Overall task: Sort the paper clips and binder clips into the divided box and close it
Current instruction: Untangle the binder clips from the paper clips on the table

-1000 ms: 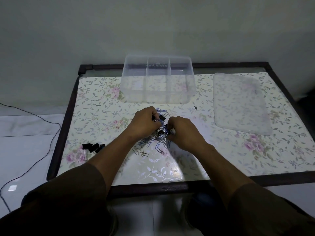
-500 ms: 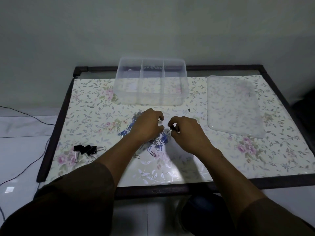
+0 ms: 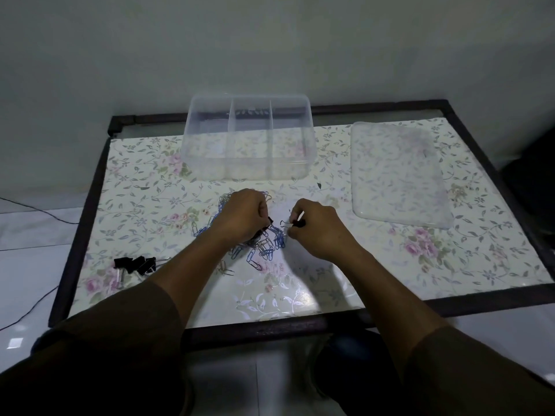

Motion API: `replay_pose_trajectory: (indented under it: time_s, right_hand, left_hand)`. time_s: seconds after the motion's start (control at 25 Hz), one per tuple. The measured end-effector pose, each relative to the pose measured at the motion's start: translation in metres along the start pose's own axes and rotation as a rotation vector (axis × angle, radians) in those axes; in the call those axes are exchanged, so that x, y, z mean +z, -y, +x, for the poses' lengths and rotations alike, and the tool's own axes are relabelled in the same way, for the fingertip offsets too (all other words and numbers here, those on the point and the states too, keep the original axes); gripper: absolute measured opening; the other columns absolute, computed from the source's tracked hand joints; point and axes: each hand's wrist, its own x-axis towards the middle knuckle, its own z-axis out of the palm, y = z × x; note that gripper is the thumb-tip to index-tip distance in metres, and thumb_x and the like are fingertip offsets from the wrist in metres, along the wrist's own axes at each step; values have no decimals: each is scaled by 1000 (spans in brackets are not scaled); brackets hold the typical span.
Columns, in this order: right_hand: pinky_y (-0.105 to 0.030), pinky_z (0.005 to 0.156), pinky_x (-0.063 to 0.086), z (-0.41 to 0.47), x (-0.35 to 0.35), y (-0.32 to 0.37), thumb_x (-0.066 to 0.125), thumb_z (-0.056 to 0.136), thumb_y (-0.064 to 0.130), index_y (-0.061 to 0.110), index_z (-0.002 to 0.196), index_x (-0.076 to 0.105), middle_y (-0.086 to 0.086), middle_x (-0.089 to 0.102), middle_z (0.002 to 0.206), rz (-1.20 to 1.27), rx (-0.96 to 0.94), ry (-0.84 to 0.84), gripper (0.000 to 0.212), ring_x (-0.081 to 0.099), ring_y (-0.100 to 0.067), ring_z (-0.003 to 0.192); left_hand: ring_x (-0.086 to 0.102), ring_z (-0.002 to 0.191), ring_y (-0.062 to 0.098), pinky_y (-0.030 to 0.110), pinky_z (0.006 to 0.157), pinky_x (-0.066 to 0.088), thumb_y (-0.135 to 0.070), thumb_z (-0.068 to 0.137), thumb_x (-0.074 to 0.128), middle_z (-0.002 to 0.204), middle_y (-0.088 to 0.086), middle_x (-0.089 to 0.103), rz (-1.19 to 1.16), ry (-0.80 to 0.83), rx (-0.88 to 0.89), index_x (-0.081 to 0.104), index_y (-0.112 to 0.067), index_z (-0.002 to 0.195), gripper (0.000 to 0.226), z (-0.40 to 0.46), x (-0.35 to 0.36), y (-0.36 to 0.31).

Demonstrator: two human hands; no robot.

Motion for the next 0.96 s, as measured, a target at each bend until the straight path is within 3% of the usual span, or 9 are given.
replay_pose_trajectory:
  time_s: [0.16,0.36,0.56,0.72,0.84,0.96]
  right_hand:
    - [-34,69,50,1,0,-2,70,88,20,18,94,61,-3,68,95,4,22,-24,11,65,-23,83]
    - [-33,71,50,1,2,0,71,88,20,17,94,62,-2,68,91,-12,16,-9,11,65,-23,84]
    - [-25,60,42,2,-2,4,64,92,18,19,102,70,-1,69,98,-12,5,-2,11,60,-15,69]
    - [-23,59,39,-1,-5,9,56,96,14,15,106,74,-2,66,100,10,12,27,21,54,-8,68]
    - [-24,57,47,-2,-10,7,56,95,13,12,98,73,-1,69,94,160,115,9,17,60,-13,65]
    - [-37,68,62,-7,-25,-4,59,94,12,8,93,70,-10,73,91,261,230,-30,12,69,-21,66]
  left_hand:
    - [59,91,23,32,75,47,-9,77,77,97,3,58,110,64,97,70,-15,101,26,2,5,7]
    - [57,80,24,32,64,43,-2,74,72,87,2,50,116,57,139,59,-16,79,19,-1,4,5]
    - [55,75,19,30,64,43,-2,76,69,75,-5,57,4,28,113,63,-10,83,13,-7,-12,1]
    - [64,83,20,35,73,54,-12,82,67,87,2,71,102,65,79,69,-12,86,4,-13,-23,-2]
    - [66,75,18,31,66,52,-11,87,62,84,7,73,-166,88,-33,71,-3,84,12,-15,-19,-9]
    - [62,62,27,37,63,52,-8,91,60,75,18,69,-599,184,-195,67,3,89,13,-17,2,-27]
